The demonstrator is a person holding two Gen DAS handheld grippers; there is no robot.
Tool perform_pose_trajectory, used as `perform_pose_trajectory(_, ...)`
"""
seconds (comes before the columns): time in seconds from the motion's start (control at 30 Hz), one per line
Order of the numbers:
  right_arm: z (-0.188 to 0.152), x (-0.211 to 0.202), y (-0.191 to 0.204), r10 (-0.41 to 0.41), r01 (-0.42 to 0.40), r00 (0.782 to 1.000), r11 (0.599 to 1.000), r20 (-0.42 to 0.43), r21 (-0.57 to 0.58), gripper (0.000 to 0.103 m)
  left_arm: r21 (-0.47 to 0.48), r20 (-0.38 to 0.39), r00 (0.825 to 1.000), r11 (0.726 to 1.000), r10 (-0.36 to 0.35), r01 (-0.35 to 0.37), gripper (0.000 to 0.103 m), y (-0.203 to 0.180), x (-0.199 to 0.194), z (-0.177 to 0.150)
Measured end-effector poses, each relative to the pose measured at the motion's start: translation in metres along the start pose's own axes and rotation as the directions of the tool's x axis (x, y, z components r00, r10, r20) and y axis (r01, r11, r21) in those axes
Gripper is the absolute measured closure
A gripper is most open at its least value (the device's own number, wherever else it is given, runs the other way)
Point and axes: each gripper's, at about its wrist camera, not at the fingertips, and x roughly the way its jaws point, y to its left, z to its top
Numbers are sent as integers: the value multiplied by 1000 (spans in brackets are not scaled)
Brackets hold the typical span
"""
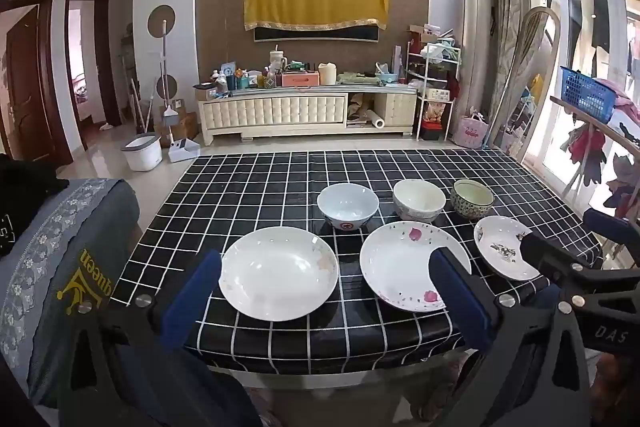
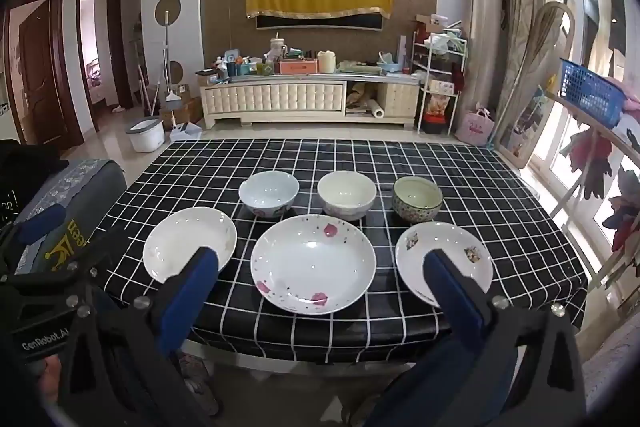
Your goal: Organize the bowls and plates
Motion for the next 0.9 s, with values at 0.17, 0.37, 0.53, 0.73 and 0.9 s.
perform_pose_trajectory(0.17, 0, -1, 1, -5, 5, 1000, 1000, -7, -6, 0, -2, -14, 1000, 1000, 4, -4, 0, -6, 5, 3)
perform_pose_trajectory(0.37, 0, 0, -1, -9, 9, 1000, 1000, -12, -12, 0, -6, 9, 1000, 1000, -7, 7, 0, 1, 3, -4)
perform_pose_trajectory(0.53, 0, 0, -1, -10, 9, 1000, 1000, -17, -4, 0, -3, 6, 1000, 1000, -8, 8, 0, 1, -1, -2)
perform_pose_trajectory(0.73, 1, 0, -2, -8, 8, 1000, 1000, -20, -4, 0, 1, 3, 1000, 1000, -10, 10, 0, 1, -1, -2)
perform_pose_trajectory(0.9, 1, 0, -4, -12, 12, 1000, 1000, -23, -1, 0, 2, 4, 1000, 1000, -15, 15, 0, -1, -3, -1)
